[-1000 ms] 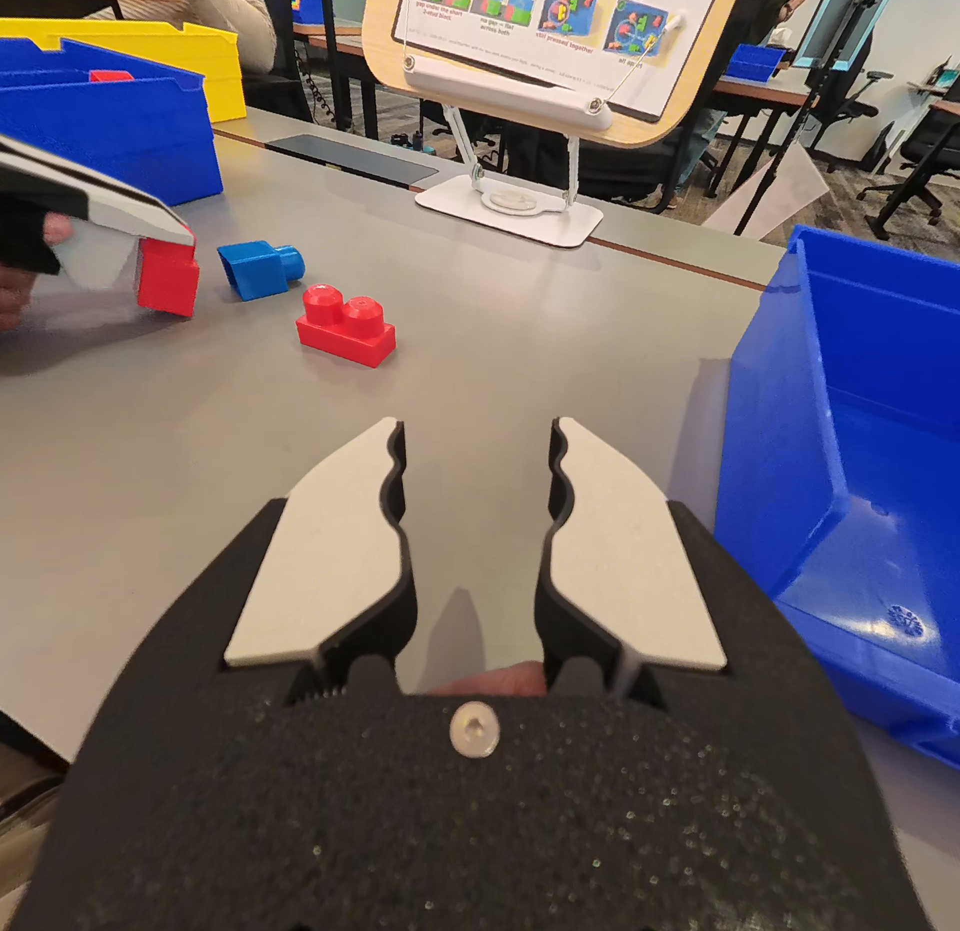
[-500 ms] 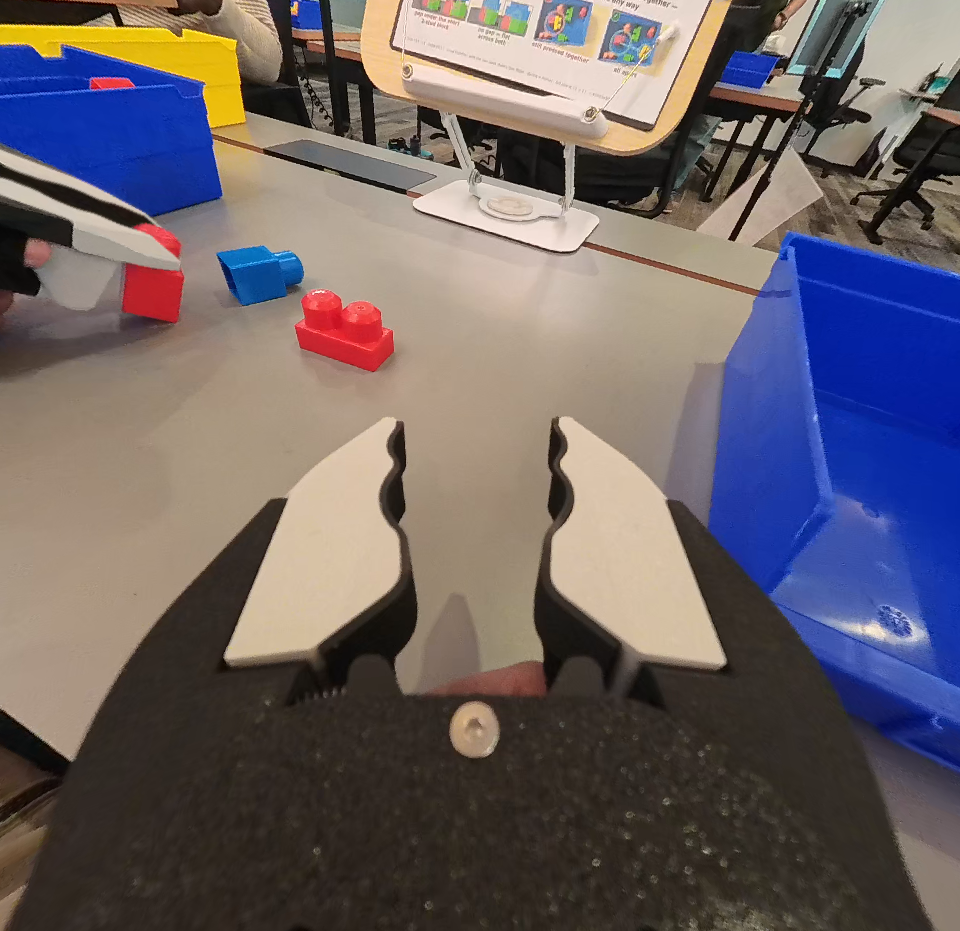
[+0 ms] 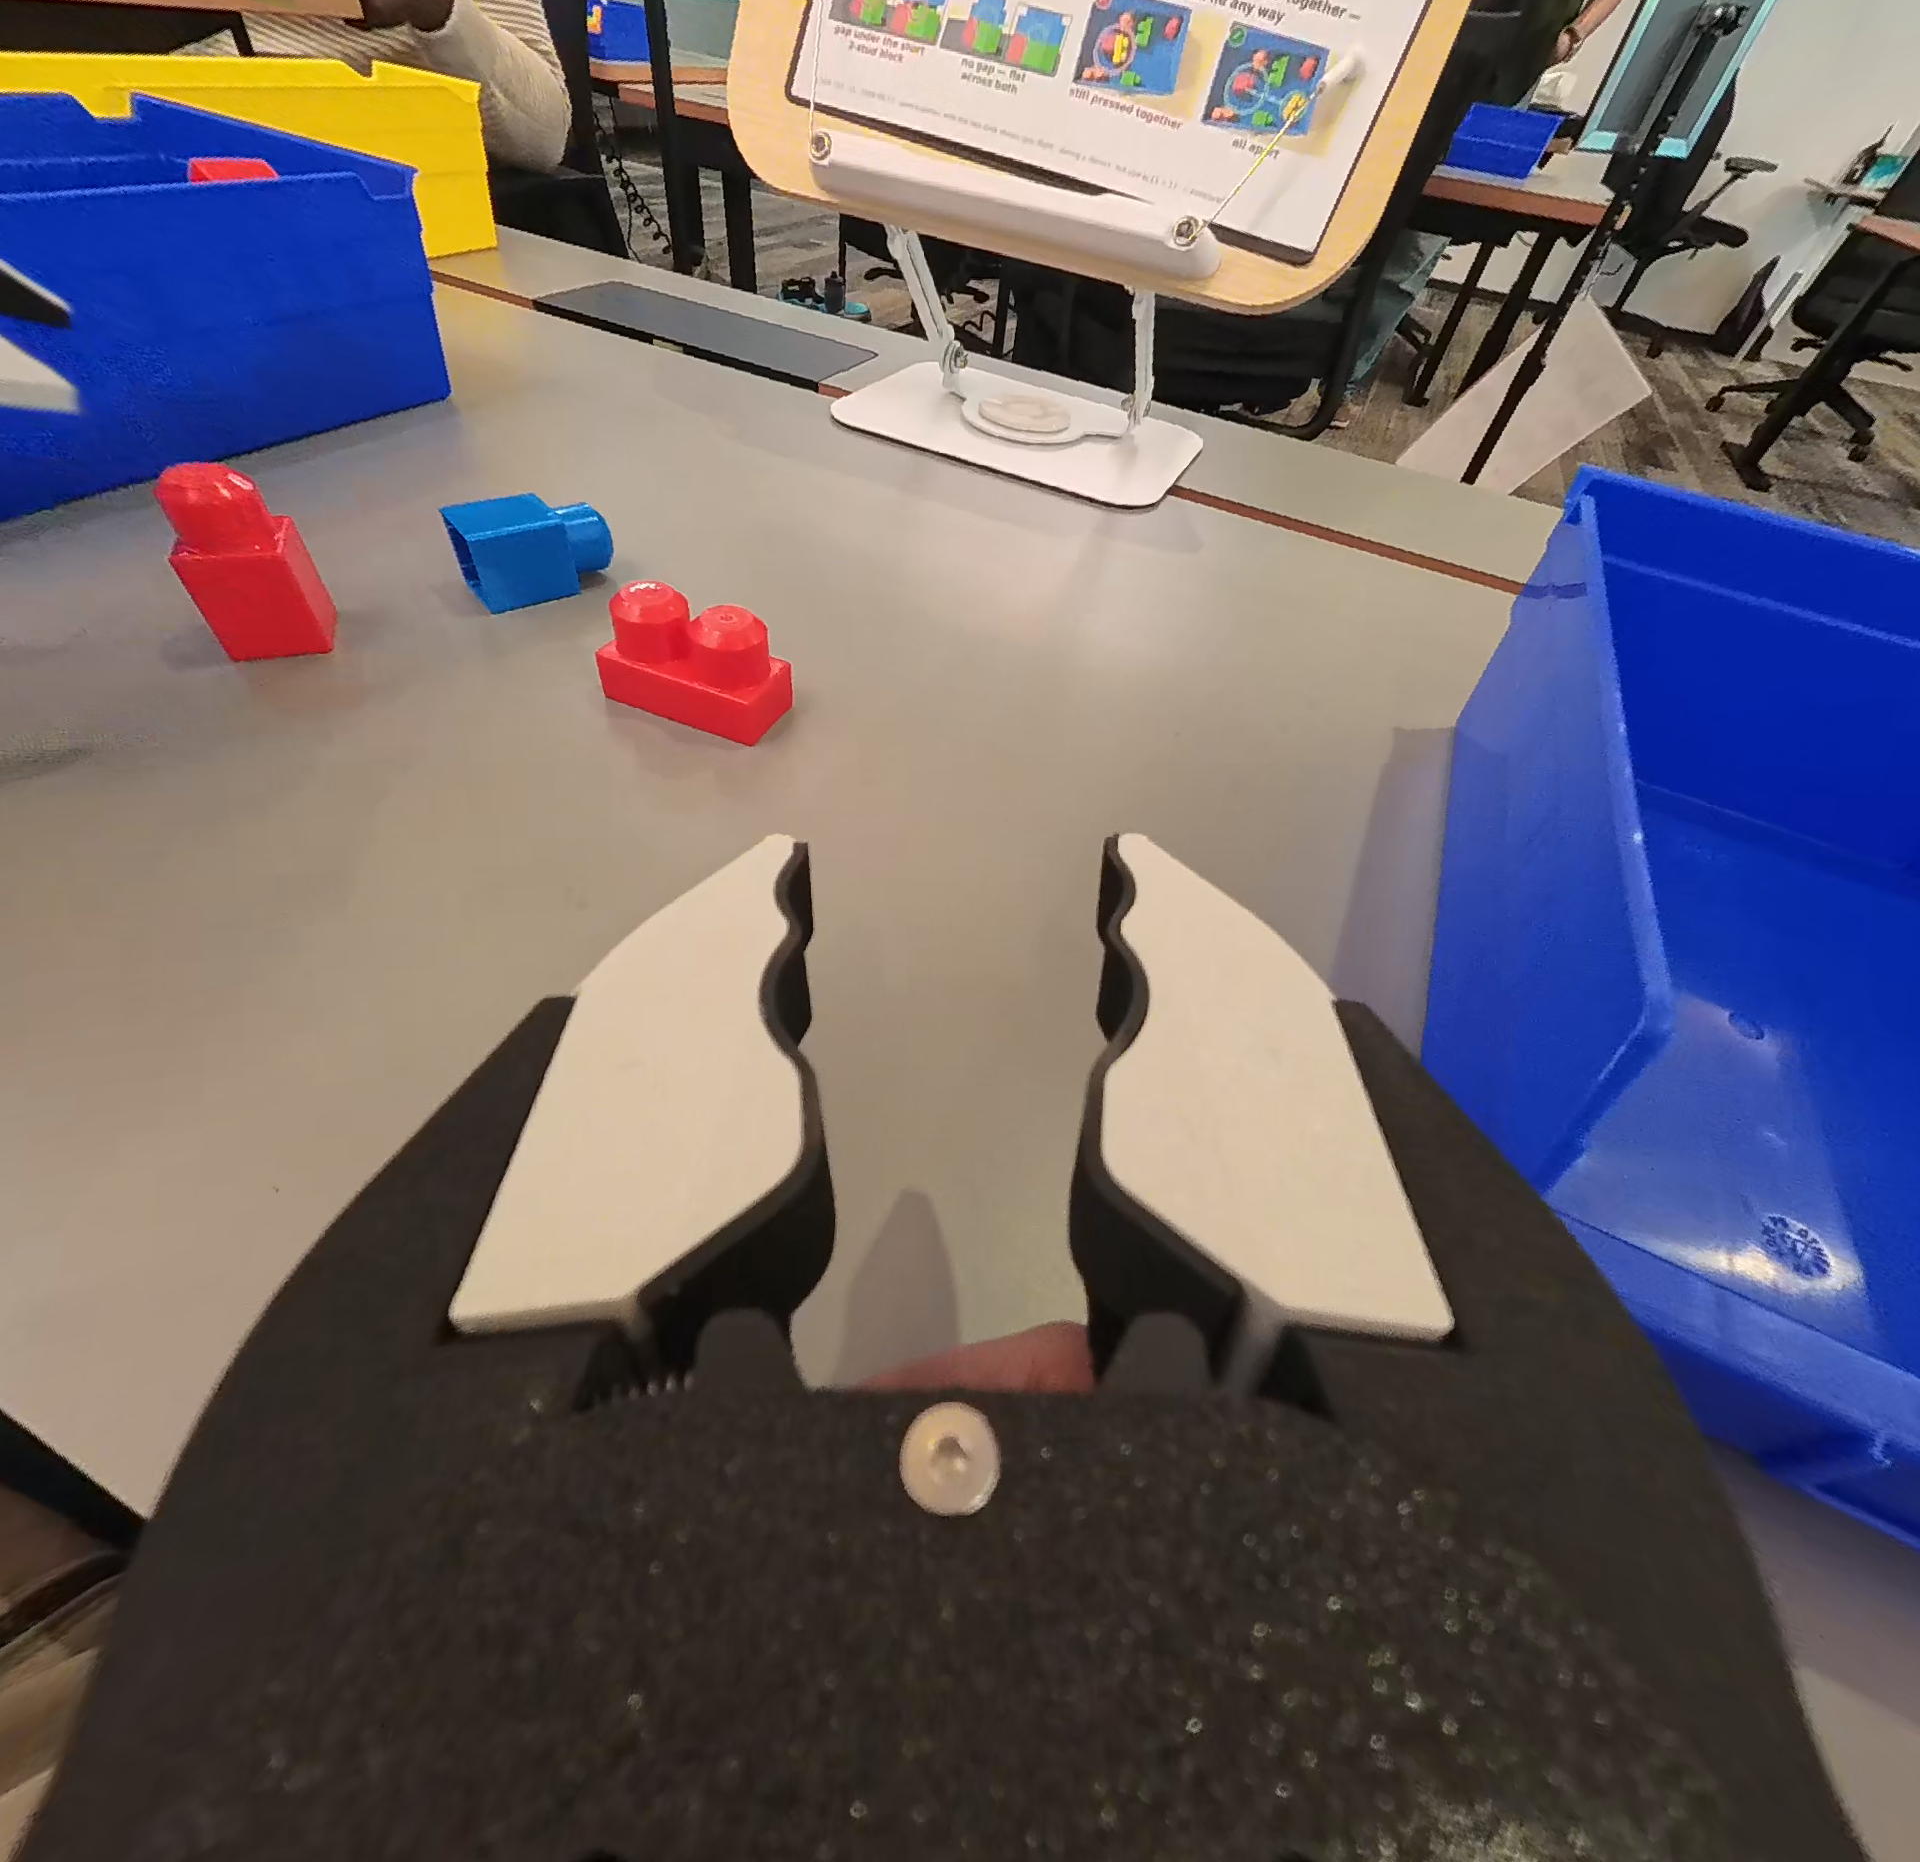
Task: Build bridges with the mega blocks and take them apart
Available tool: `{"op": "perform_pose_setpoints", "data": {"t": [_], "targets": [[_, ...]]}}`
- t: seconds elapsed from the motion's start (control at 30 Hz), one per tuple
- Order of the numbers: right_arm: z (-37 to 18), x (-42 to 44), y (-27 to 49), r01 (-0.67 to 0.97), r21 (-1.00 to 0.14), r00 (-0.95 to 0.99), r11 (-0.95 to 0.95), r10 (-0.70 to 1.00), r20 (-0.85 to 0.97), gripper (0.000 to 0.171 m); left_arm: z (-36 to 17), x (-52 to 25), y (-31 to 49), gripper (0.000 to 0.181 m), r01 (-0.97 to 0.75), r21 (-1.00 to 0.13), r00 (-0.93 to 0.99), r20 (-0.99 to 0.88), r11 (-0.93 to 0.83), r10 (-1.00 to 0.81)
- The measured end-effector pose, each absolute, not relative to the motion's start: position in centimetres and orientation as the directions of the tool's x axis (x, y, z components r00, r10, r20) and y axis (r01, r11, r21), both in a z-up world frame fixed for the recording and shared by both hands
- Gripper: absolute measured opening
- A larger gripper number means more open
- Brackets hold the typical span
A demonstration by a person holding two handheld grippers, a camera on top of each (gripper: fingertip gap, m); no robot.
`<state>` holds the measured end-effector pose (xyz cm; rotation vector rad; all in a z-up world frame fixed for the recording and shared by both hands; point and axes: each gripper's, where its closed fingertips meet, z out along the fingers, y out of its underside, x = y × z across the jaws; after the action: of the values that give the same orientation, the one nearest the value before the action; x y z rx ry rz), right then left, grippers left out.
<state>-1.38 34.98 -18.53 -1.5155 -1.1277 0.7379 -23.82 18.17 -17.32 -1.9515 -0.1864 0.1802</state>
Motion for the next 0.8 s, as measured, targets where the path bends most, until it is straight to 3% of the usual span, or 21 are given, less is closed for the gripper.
{"op": "perform_pose_setpoints", "data": {"t": [0.57, 0.8], "targets": [[-18.5, -1.4, 34.6, 0.276, -0.961, 0.359, 0.010, 0.926, 0.113, 0.053, -15.7, -20.2, 14.0, 0.072, 0.159, -0.949, 0.947, 0.068, -0.273, 0.314], [-18.2, -1.7, 34.3, 0.264, -0.964, 0.348, 0.003, 0.932, 0.099, 0.052, -14.8, -21.5, 16.2, 0.065, 0.228, -0.858, 0.953, 0.099, -0.460, 0.287]]}}
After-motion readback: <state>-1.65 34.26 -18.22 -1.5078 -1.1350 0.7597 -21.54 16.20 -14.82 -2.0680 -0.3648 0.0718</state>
